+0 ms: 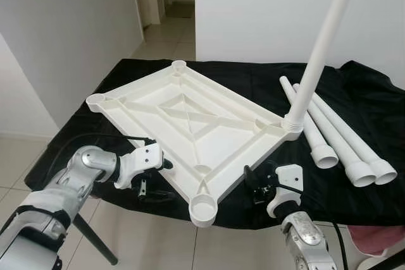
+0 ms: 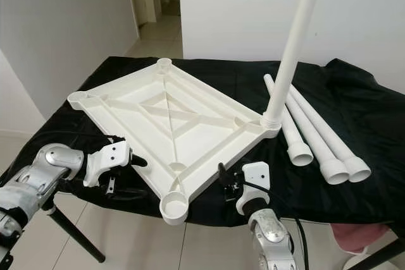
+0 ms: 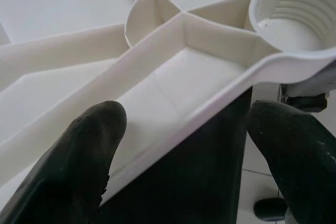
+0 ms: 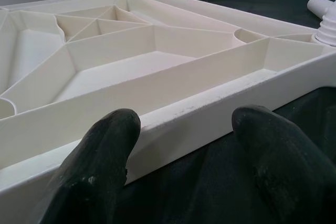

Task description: Building children table

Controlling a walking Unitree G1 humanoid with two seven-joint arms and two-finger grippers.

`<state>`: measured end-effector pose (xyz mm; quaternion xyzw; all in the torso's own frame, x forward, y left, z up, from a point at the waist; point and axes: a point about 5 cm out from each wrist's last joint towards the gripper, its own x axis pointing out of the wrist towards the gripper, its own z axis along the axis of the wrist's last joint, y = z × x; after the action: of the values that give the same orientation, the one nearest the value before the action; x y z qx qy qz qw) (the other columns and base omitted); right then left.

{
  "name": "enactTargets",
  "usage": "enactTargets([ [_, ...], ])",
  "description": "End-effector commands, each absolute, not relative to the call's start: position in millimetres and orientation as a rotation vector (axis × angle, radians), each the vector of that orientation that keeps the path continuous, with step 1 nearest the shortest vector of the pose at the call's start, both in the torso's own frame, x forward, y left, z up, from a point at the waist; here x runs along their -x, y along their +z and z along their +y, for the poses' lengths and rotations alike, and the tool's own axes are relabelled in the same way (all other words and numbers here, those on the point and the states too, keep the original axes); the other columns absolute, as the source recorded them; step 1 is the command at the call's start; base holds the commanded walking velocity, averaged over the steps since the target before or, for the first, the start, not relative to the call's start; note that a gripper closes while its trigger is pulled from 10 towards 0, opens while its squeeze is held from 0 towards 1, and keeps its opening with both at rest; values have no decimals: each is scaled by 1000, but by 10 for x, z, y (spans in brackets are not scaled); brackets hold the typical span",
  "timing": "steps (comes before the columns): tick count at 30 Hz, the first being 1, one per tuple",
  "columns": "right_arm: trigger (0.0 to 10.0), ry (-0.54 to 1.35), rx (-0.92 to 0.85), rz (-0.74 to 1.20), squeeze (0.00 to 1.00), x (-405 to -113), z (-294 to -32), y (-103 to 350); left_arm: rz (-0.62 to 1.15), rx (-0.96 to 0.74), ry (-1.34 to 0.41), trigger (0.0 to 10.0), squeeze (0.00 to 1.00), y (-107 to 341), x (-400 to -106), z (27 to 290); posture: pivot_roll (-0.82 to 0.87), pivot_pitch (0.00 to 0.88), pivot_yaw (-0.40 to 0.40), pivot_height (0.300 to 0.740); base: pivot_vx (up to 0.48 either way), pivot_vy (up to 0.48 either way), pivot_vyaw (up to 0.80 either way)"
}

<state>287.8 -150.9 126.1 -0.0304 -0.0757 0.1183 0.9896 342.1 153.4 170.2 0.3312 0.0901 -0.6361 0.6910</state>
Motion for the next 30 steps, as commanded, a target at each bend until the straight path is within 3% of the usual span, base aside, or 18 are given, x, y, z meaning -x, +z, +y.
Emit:
enactTargets([
  [1, 10000, 257, 67, -114, 0, -2841, -1468, 1171, 253, -767, -1487, 10000, 0, 1663, -3399, 1564, -49, 116, 99, 740, 0, 0, 0],
  [10, 10000, 233, 67, -100, 0, -2755, -1501, 1126, 316, -845, -1406, 10000, 0, 1548, -3526, 1536, -68, 131, 110, 740, 0, 0, 0],
  [20, 10000, 234, 68, -96, 0, -2751, -1485, 1122, 321, -807, -1410, 9843, 0, 1540, -3562, 1461, -70, 144, 113, 740, 0, 0, 0],
  [21, 10000, 232, 68, -95, 0, -2751, -1486, 1121, 321, -809, -1408, 2588, 0, 1538, -3566, 1458, -70, 144, 113, 740, 0, 0, 0],
  [22, 10000, 232, 68, -94, 0, -2745, -1485, 1120, 317, -801, -1403, 2588, 0, 1532, -3569, 1452, -71, 148, 114, 740, 0, 0, 0],
  [23, 10000, 233, 68, -93, 0, -2738, -1483, 1119, 315, -790, -1394, 0, 0, 1532, -3578, 1450, -74, 150, 114, 740, 0, 0, 0],
  [30, 10000, 233, 67, -89, 0, -2724, -1480, 1116, 317, -775, -1388, 0, 0, 1528, -3585, 1458, -72, 158, 114, 740, 0, 0, 0],
])
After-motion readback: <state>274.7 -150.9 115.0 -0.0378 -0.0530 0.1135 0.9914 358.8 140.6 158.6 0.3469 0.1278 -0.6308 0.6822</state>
